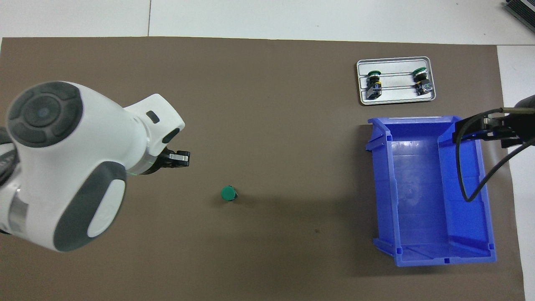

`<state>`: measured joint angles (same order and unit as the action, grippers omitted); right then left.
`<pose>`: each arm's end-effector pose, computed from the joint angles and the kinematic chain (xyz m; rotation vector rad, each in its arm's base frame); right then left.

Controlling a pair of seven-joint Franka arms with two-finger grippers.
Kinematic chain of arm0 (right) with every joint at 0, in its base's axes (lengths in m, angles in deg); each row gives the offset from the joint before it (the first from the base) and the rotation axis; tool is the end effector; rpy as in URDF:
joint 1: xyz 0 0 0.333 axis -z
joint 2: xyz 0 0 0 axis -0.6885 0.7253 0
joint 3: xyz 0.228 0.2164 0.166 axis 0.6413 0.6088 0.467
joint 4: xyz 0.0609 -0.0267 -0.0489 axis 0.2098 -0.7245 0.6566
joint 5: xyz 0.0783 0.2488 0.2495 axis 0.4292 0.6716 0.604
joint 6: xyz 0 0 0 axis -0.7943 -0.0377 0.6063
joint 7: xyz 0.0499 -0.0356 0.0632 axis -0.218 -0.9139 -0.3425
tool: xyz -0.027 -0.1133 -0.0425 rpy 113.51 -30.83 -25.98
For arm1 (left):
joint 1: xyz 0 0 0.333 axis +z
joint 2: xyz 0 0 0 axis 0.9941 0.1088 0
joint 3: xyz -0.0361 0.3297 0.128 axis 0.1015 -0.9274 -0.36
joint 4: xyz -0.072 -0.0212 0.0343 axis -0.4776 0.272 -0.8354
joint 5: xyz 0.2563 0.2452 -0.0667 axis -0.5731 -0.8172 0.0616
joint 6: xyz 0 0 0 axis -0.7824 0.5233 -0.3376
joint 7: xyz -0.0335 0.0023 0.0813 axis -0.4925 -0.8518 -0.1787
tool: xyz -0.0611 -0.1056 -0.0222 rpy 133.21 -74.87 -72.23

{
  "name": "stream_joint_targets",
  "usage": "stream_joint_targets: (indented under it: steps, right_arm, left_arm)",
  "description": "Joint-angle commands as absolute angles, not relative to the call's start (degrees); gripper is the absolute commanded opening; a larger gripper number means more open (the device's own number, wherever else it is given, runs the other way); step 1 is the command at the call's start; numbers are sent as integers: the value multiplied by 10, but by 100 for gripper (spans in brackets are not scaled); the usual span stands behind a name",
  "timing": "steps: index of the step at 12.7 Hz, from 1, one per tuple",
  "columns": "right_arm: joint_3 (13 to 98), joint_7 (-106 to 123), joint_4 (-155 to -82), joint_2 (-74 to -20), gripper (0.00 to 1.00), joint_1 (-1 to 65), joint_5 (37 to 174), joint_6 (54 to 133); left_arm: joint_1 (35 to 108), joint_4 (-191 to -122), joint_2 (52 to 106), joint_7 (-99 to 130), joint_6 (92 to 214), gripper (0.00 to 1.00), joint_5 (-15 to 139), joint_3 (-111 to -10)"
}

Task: Place and press button with both arms
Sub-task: 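Move the left arm down over the upright button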

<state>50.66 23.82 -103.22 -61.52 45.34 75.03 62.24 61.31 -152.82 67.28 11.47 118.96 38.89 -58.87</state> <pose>0.5182 0.0079 0.6486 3.1338 -0.1693 -0.0753 0.4630 -0.2415 0.5633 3.1069 -0.1885 -0.0075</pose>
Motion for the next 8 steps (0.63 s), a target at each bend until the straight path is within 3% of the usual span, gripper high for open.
stream_joint_targets:
  steps: [1, 4, 8]
  right_arm:
    - [509, 226, -1044, -626, 100, 459, 763, 625]
    - [509, 226, -1044, -626, 100, 459, 764, 625]
    - [509, 226, -1044, -626, 100, 459, 763, 625]
  left_arm:
    - [569, -1554, 701, 66, 1262, 0, 390, -597]
    - [538, -1629, 705, 33, 1350, 0, 392, -596]
    - [513, -1676, 698, -5, 1383, 0, 392, -596]
